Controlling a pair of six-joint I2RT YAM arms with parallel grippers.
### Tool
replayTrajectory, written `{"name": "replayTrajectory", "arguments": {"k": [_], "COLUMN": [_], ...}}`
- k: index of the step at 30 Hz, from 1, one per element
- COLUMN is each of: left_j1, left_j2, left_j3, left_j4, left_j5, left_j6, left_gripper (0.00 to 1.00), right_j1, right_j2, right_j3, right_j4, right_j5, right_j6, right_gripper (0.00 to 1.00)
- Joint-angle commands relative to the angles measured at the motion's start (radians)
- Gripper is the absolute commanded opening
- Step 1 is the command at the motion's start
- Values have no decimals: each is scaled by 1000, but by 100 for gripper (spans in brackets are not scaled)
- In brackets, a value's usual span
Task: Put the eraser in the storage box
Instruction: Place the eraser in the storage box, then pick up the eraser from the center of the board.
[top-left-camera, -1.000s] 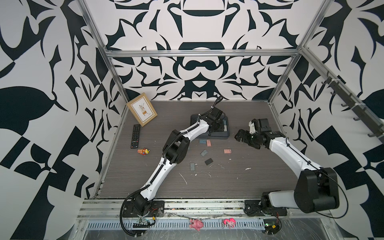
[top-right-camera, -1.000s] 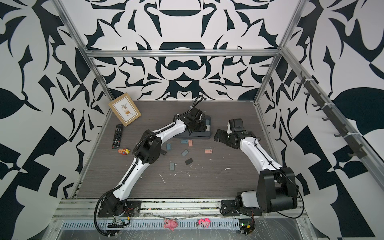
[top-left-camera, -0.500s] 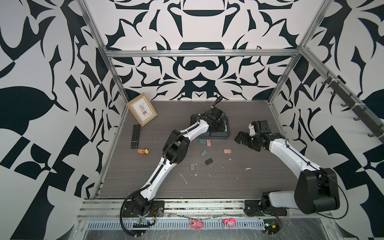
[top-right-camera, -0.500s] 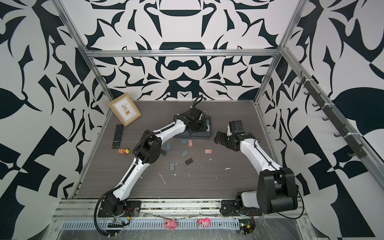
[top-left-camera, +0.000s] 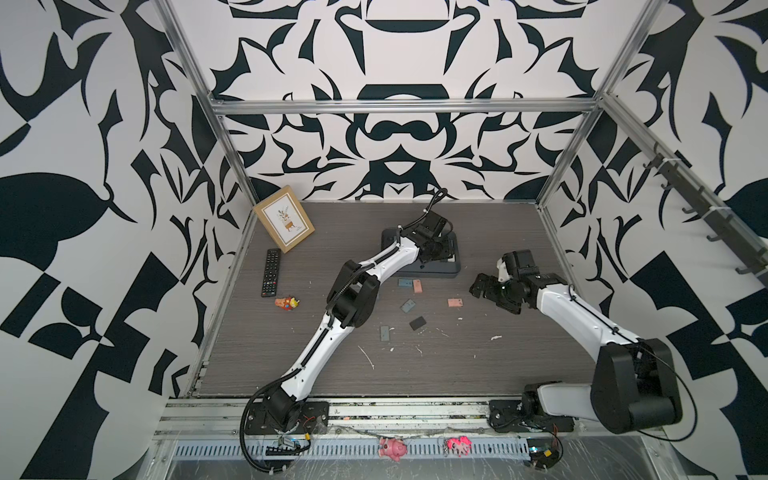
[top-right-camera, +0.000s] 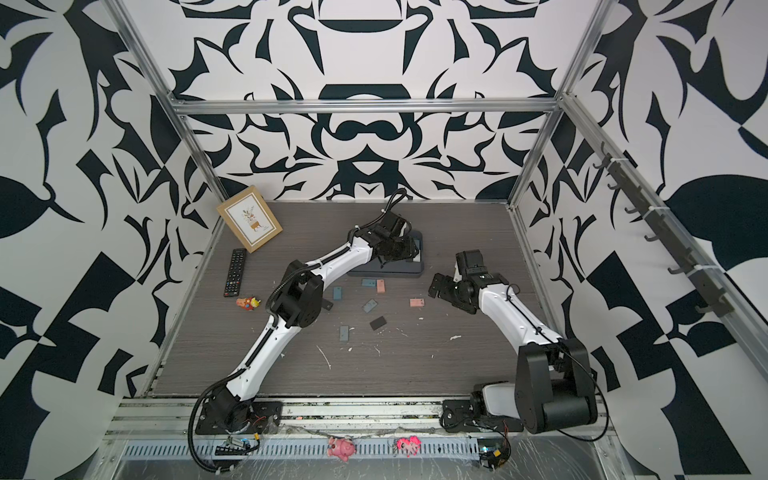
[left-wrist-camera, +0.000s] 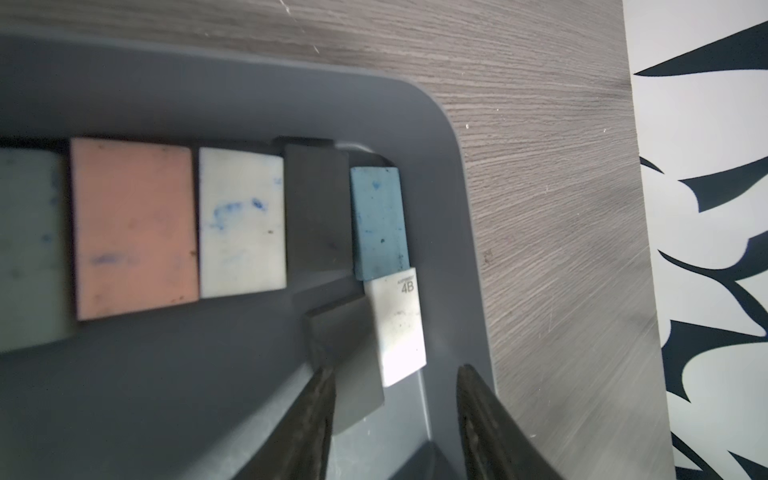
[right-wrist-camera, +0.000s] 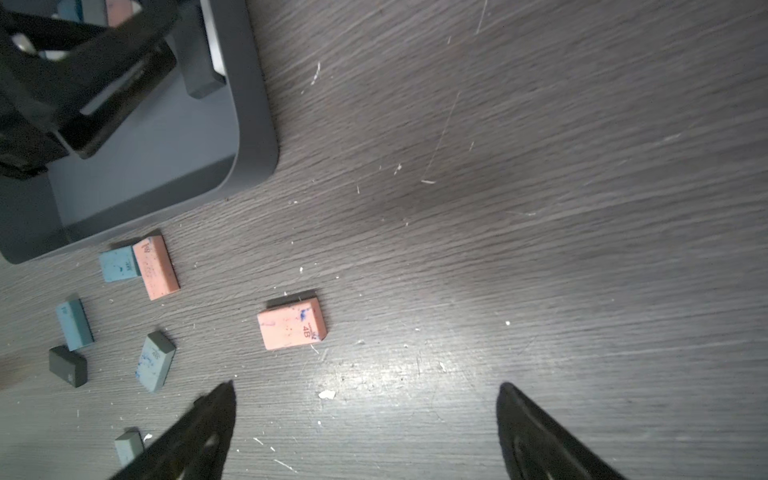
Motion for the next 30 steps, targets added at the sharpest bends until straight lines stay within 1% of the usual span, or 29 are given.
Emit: {"name": "replayTrajectory", "arguments": {"k": [1, 4, 8, 12, 13, 17, 20, 22, 24, 27, 30], "left_j1": [3, 5, 15, 31, 38, 78, 121, 157, 192, 237, 247], "left_j2": [-9, -50, -131, -259, -296, -445, -563, -639, -697, -767, -821], "left_j3": [-14, -44, -85, -184, -217, -359, -493, -594, -680, -804, -911], "left_j4": [-9, -8, -20, -24, -23, -23, -18, 0, 13, 45, 84], "left_j5": [11, 10, 11, 5, 5, 14, 26, 32, 45, 99, 135], "left_j6": [-7, 4, 28, 44, 48, 72, 89, 104, 108, 97, 89], "left_gripper": [54, 56, 68, 97, 100, 99, 99, 99, 99, 99, 99], "right_j1": [40, 95, 181, 264, 284, 330, 350, 356, 356, 357, 362], "right_j2": [13, 40, 90, 138, 149, 181, 201, 212, 222, 244, 268], "right_j3": [6, 17, 35, 48, 51, 44, 32, 23, 18, 35, 54], "right_j4": [-7, -3, 12, 40, 38, 60, 88, 104, 122, 115, 113], "right_j5": [38, 64, 107, 144, 164, 193, 202, 212, 217, 234, 244], "right_j6": [32, 65, 135, 229, 255, 334, 396, 437, 464, 498, 522], "right_gripper": [99, 99, 99, 98, 97, 95, 94, 91, 88, 83, 81]}}
